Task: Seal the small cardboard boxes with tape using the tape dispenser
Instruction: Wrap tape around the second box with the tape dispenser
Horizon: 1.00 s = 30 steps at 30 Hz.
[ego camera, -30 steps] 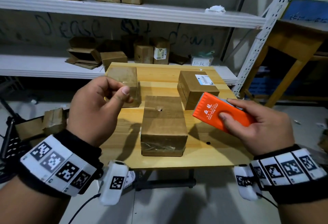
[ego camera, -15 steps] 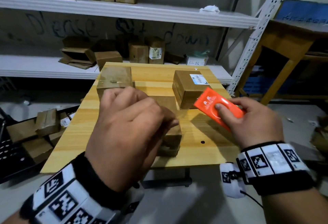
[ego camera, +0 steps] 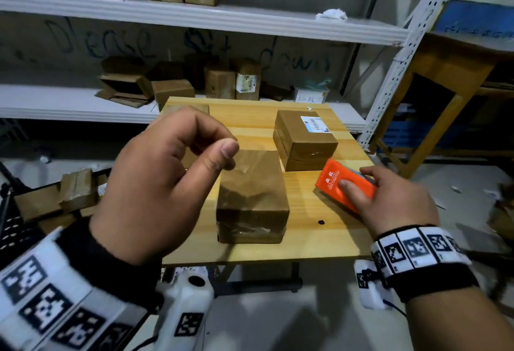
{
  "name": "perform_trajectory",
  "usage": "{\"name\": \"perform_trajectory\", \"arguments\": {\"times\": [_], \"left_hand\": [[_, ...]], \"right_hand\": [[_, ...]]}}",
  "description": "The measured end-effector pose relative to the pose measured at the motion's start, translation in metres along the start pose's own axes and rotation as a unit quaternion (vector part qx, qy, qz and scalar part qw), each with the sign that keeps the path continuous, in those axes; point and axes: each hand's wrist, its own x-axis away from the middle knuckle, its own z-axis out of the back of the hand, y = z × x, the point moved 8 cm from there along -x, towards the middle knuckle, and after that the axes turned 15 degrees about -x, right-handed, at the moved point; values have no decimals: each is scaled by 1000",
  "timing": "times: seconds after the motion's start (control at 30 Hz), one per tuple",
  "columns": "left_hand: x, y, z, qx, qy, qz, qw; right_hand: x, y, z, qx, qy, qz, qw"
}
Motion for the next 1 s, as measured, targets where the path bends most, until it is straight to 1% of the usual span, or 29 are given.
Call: {"name": "perform_trajectory", "arguments": {"times": [0.07, 0.23, 0.37, 0.43, 0.47, 0.5, 0.53, 0.57, 0.6, 0.63, 0.7, 0.73, 0.8, 0.83, 0.87, 0.9, 1.0], "left_hand": [[0, -3, 0, 10, -3, 3, 1000], [1, -3, -6, 36, -37, 0, 999], [2, -4, -8, 48, -49, -5, 998], [2, -5, -9, 52, -55, -5, 997], [2, -5, -9, 54, -58, -5, 997], [3, -4, -10, 54, -62, -7, 997], [3, -3, -10, 54, -67, -11, 996], [3, -2, -11, 55, -72, -15, 996], [3, -1, -12, 57, -79, -19, 995], [3, 1, -12, 59, -85, -22, 994], [4, 4, -12, 67, -90, -27, 993], [4, 6, -12, 72, -90, -29, 993], [3, 9, -11, 77, -88, -34, 993], [3, 9, -10, 79, -86, -35, 993], [3, 9, -9, 81, -84, -35, 993], [3, 8, -9, 79, -82, -32, 993], [4, 0, -9, 72, -73, -7, 995]], "right_hand": [[-1, -3, -6, 16, -8, 10, 1000], [0, -8, -19, 23, -49, 8, 998], [2, -11, -24, 54, -78, 8, 995], [2, -17, -16, 72, -54, 32, 995], [3, -23, -9, 48, -34, 54, 997], [6, -32, 0, -14, -10, 86, 996], [12, -43, 9, -105, 12, 124, 987], [21, -55, 18, -207, 25, 163, 964], [30, -66, 25, -302, 23, 191, 934], [38, -75, 27, -389, -2, 206, 898], [52, -91, 21, -519, -94, 204, 825], [58, -97, 15, -554, -137, 200, 797], [66, -109, 7, -592, -201, 208, 752], [69, -113, 3, -605, -220, 210, 736], [70, -116, 1, -613, -232, 210, 726], [70, -117, 0, -616, -236, 207, 722], [68, -116, -4, -611, -250, 200, 724]]}}
